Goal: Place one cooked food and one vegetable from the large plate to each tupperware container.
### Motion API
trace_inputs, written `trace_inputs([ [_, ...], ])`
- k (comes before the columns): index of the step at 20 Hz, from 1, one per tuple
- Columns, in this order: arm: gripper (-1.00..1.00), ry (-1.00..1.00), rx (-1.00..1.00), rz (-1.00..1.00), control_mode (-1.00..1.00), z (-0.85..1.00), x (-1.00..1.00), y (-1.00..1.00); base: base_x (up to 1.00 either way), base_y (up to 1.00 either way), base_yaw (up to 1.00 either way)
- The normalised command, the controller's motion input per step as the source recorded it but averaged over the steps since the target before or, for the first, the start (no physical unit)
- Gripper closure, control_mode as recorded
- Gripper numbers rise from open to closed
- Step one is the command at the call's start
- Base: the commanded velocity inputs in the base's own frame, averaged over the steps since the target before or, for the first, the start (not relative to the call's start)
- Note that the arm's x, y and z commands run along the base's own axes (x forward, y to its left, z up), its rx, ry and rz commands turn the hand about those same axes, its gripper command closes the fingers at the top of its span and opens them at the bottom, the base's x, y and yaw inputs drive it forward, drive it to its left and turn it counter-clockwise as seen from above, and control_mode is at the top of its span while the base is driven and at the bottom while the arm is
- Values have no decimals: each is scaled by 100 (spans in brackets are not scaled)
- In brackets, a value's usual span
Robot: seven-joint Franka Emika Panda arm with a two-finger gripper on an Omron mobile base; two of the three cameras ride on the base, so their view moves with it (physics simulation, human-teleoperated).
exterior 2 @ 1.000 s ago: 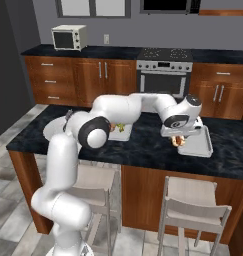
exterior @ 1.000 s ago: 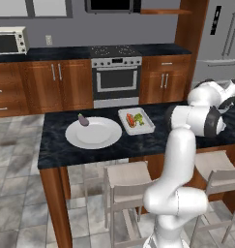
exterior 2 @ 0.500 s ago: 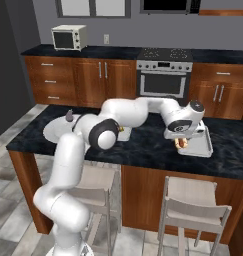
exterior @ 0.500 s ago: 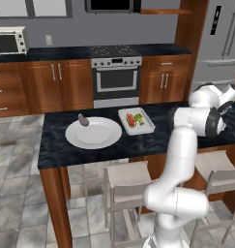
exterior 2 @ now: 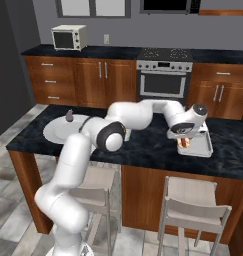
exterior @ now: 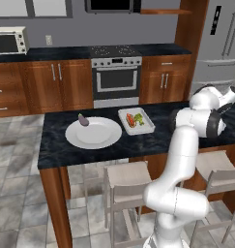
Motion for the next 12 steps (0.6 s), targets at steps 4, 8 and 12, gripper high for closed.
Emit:
trace_inputs([
  [4, 100, -11, 0, 0, -100, -31, 16, 0, 0, 0, 0],
  [8, 100, -7, 0, -3, -100, -32, 26, 5, 0, 0, 0],
  [12, 100, -3, 0, -1, -100, -16, 33, -4, 0, 0, 0],
])
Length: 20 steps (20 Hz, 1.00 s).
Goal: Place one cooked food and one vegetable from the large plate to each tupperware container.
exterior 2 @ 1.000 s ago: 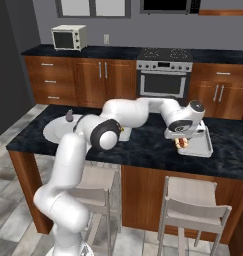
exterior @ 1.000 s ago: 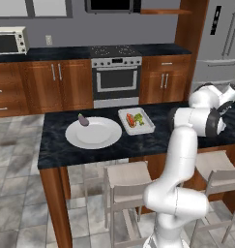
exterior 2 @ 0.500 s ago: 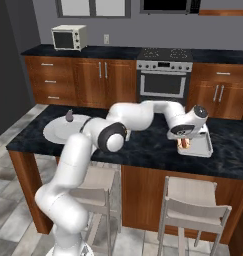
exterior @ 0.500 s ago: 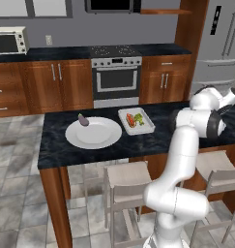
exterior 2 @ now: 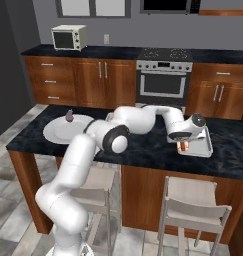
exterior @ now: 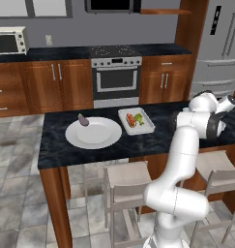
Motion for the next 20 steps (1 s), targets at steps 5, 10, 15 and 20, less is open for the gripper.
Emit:
trace_inputs([
  [5, 100, 0, 3, -2, -100, 0, 31, -18, 0, 0, 0],
  [10, 100, -1, 2, -2, -100, -1, 26, -17, 0, 0, 0],
  [15, 100, -13, 1, 0, -100, -40, 7, -3, 0, 0, 0],
  [20, -100, -16, 2, -1, -100, -65, 0, 9, 0, 0, 0],
])
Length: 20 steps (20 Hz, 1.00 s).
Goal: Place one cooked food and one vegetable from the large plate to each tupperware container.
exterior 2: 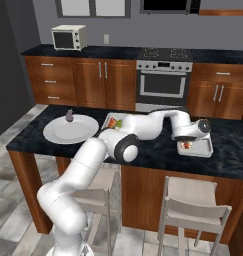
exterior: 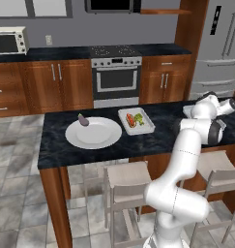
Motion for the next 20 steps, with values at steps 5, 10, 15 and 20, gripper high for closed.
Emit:
trace_inputs([
  [5, -100, -6, 0, -8, -100, 5, -24, 38, 0, 0, 0],
  [10, -100, -8, 0, -8, -100, 24, -39, 22, 0, 0, 0],
  [15, -100, -17, 0, -6, -100, 11, -77, 51, 0, 0, 0],
  [20, -100, -6, -2, -12, -100, 79, -64, 70, 0, 0, 0],
])
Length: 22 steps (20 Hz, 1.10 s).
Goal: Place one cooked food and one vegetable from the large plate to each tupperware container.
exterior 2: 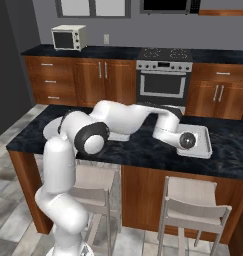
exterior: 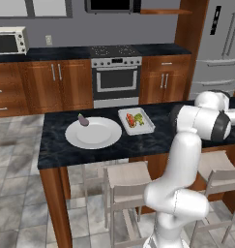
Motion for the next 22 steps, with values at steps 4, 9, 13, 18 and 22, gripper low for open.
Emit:
trace_inputs([
  [4, -100, 4, 0, -11, -100, 100, -40, 62, 0, 0, 0],
  [9, -100, 19, 0, -1, -100, 88, -17, 83, 0, 0, 0],
  [13, -100, 20, 0, 0, -100, 62, -1, 89, 0, 0, 0],
  [18, -100, 19, 3, 0, -100, 37, 0, 91, 0, 0, 0],
  [22, -100, 3, 0, 0, -100, 0, 0, 86, 0, 0, 0],
])
